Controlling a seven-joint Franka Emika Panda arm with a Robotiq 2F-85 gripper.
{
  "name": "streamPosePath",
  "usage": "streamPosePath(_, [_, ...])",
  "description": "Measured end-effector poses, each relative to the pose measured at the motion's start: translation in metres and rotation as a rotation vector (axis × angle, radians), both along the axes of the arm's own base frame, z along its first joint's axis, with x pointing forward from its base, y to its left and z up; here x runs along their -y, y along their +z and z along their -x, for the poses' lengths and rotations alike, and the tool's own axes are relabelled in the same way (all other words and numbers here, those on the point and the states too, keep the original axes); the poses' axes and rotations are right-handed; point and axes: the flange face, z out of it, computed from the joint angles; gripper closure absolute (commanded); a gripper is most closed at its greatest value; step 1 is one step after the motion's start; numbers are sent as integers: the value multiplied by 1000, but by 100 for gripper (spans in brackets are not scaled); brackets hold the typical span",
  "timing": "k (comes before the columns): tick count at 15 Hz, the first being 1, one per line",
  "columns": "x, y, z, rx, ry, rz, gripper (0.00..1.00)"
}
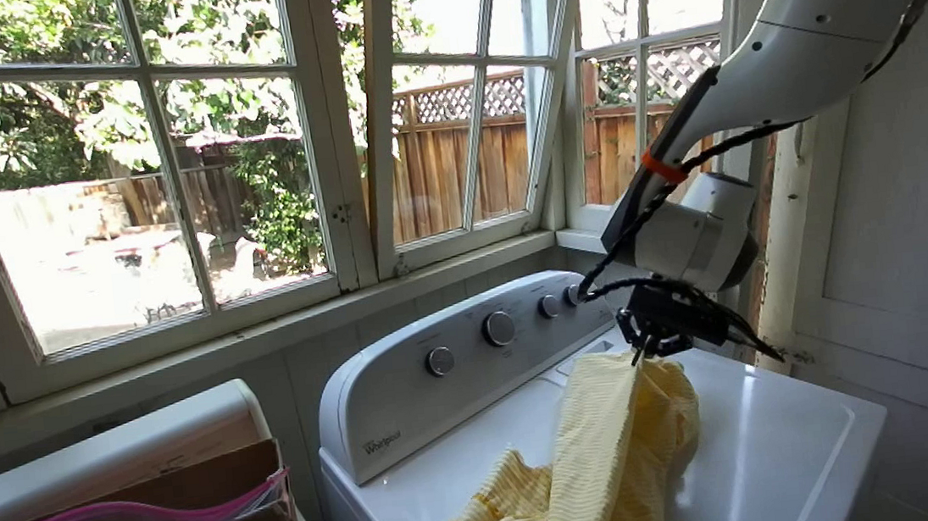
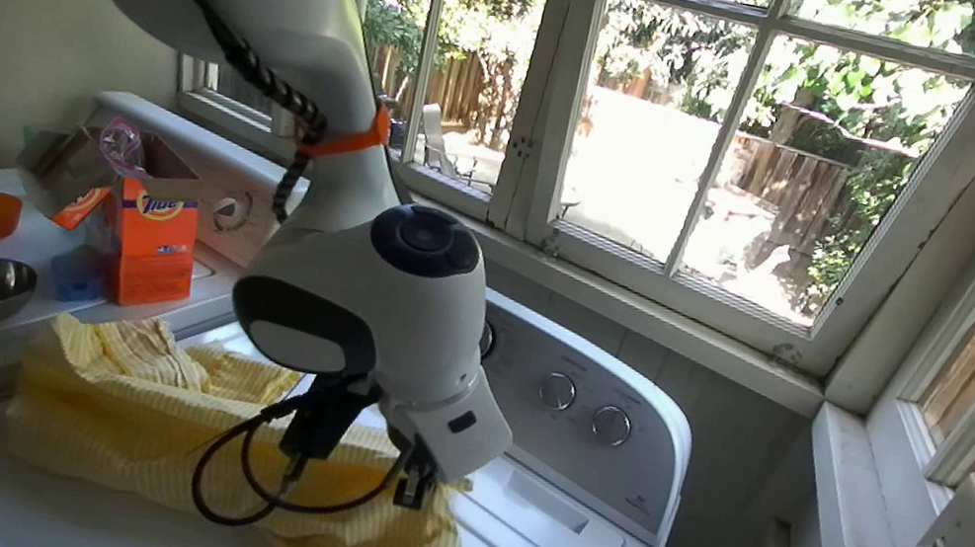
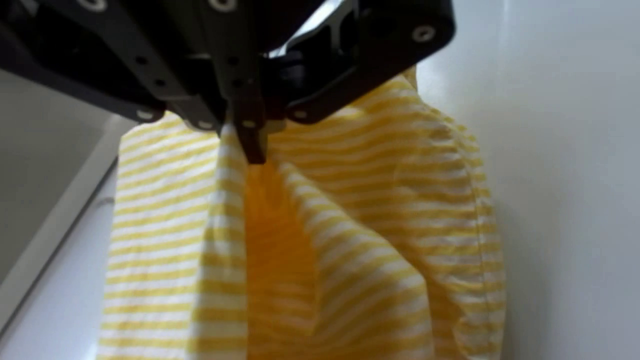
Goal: Unfold the yellow towel.
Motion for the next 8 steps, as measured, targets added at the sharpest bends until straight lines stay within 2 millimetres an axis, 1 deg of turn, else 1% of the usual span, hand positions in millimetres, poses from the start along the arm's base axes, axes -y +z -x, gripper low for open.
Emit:
streamPosePath(2, [13, 30, -8, 9, 5, -52, 100])
streamPosePath(4, [27, 61, -10, 1, 23, -96, 100])
streamPosePath(6, [46, 83, -1, -43, 47, -114, 100])
streamPosePath(8, [67, 102, 10, -109, 74, -87, 100])
